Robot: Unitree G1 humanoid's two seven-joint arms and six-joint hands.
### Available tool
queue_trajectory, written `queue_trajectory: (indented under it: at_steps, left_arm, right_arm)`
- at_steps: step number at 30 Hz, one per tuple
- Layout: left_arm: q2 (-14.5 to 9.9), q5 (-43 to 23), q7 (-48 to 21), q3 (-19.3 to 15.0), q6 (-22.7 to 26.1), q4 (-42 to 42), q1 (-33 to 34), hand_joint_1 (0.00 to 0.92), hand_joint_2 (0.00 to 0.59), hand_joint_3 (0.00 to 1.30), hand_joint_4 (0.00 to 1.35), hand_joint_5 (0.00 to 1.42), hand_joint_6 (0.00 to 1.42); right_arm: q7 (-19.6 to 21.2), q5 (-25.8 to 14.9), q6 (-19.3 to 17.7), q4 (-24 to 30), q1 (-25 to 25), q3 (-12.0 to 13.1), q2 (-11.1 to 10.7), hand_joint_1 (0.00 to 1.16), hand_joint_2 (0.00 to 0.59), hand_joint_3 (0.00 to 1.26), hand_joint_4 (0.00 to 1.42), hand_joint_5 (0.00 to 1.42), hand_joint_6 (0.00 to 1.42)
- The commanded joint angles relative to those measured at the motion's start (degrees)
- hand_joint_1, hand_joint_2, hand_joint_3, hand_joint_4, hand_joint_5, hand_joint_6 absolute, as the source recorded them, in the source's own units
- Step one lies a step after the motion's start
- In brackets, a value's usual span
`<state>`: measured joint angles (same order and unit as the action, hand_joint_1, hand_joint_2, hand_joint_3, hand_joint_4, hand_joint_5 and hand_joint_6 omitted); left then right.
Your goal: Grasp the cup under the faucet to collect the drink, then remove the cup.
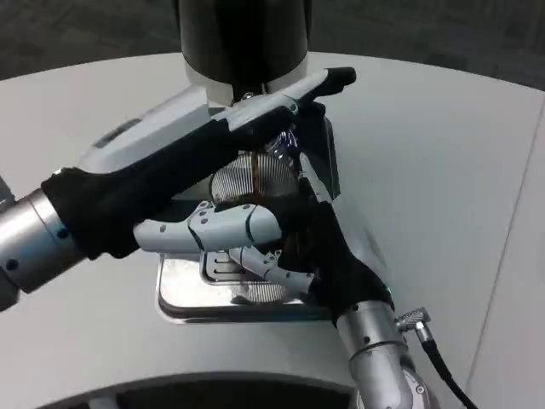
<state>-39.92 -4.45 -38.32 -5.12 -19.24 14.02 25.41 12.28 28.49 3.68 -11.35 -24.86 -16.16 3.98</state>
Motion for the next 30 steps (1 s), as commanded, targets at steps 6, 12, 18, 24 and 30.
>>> queue_trajectory:
  at_steps: [6,12,18,24,30]
  left_arm:
    - [0.8,-1.5,1.5,-2.1,0.2,-1.3,-2.5,0.0,0.194,0.0,0.0,0.06,0.03]
    - [5.2,-4.9,7.4,-7.5,-2.1,-0.6,-4.4,0.0,0.209,0.0,0.0,0.04,0.01]
    - [5.9,-5.9,9.2,-10.9,-2.4,0.3,-7.6,0.0,0.212,0.0,0.0,0.04,0.01]
    - [5.2,-6.9,9.0,-13.8,-1.5,1.6,-13.7,0.0,0.221,0.0,0.0,0.05,0.02]
    - [4.9,-7.4,9.1,-16.4,-0.2,3.1,-18.0,0.0,0.223,0.0,0.0,0.06,0.02]
  right_arm:
    - [0.4,-1.3,-1.5,-3.3,-0.7,-0.5,0.6,0.69,0.182,0.0,0.0,0.0,0.06]
    - [0.5,-2.0,-2.1,-5.0,-1.4,-0.5,0.9,0.69,0.18,0.0,0.0,0.0,0.07]
    - [0.3,-2.7,-3.2,-6.7,-2.2,-0.5,1.1,0.7,0.177,0.0,0.0,0.0,0.09]
    - [0.2,-4.8,-5.3,-9.8,-3.5,0.2,1.4,0.75,0.17,0.0,0.09,0.04,0.15]
    - [1.5,-6.7,-7.3,-14.5,-5.7,1.5,2.5,0.84,0.154,0.08,0.26,0.2,0.33]
